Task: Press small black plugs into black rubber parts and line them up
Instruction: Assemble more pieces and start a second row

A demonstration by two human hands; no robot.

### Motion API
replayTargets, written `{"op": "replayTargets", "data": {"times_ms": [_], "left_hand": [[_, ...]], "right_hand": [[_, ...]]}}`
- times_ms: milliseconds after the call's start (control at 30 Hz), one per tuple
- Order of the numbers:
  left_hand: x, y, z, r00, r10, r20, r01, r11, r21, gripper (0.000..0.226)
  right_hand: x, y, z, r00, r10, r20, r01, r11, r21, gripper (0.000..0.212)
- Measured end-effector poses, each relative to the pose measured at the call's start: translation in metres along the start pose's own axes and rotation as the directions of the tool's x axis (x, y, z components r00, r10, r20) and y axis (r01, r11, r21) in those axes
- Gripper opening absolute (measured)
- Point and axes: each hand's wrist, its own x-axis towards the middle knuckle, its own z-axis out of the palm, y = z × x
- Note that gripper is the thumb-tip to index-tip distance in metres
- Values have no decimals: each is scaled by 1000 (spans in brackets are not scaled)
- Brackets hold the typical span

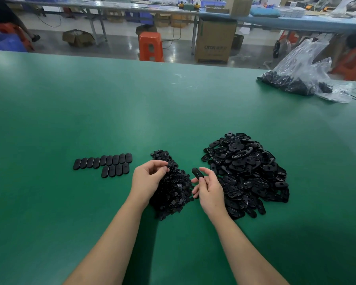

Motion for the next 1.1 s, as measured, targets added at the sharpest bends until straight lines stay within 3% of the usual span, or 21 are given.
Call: {"op": "replayTargets", "data": {"times_ms": [267,467,667,1100], "left_hand": [[0,4,32,997,-48,55,47,998,35,10],[-3,4,59,999,19,39,-28,966,259,13],[-6,8,70,998,22,62,-43,934,355,14],[-3,14,75,983,115,144,-179,773,608,9]], "right_hand": [[-1,-1,0,1000,4,-10,-4,999,52,20],[0,-2,1,1000,1,-22,1,997,71,22],[0,0,-1,999,-14,-29,14,1000,12,14],[1,5,-1,998,-38,-44,37,999,-39,20]]}}
